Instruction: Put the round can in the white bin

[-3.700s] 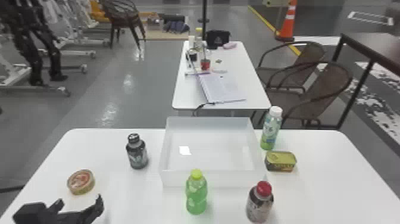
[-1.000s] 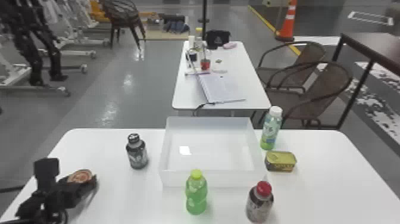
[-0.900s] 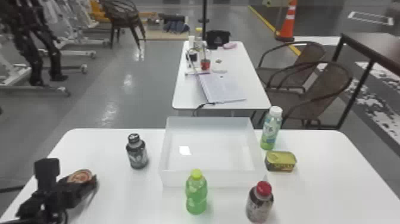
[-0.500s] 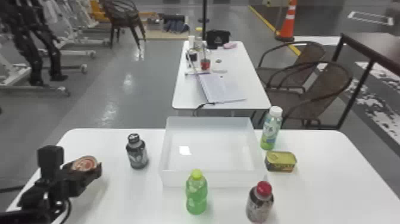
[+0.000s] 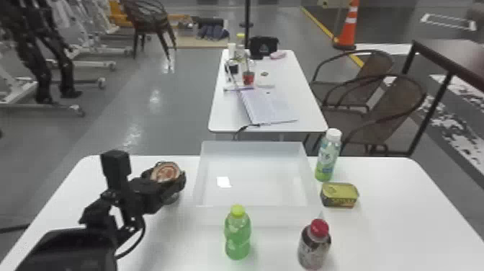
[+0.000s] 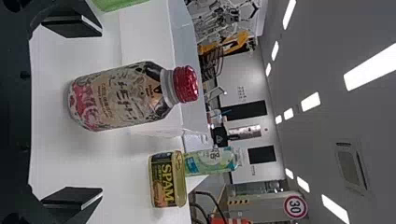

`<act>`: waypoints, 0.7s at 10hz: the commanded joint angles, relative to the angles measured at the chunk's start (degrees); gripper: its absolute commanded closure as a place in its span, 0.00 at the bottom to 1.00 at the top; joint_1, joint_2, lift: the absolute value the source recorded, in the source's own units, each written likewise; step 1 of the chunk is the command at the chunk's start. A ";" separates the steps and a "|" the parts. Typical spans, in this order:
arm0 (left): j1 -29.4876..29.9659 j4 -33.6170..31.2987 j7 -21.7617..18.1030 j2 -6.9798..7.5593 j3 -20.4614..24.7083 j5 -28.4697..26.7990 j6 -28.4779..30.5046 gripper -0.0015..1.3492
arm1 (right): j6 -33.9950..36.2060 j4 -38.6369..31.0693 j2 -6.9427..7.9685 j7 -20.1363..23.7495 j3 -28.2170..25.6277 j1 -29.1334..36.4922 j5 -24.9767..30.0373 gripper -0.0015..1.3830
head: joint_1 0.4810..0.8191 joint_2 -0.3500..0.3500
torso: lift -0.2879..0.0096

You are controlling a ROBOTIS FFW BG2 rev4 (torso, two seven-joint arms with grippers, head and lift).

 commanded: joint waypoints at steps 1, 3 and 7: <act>-0.95 -0.07 -0.01 -0.11 -5.03 2.91 0.68 0.61 | 0.00 0.00 0.00 0.00 0.00 -0.15 0.00 0.07 | 0.20 0.50 | 0.63; -2.53 2.57 -0.01 -0.11 -8.73 4.93 1.65 0.61 | 0.00 0.17 0.00 0.00 0.00 -0.15 -0.09 0.07 | 0.20 0.50 | 0.63; -9.65 16.81 -6.25 -0.72 -12.24 5.02 -3.54 0.61 | 0.00 0.26 0.00 0.00 0.00 -0.24 -0.18 0.07 | 0.20 0.50 | 0.63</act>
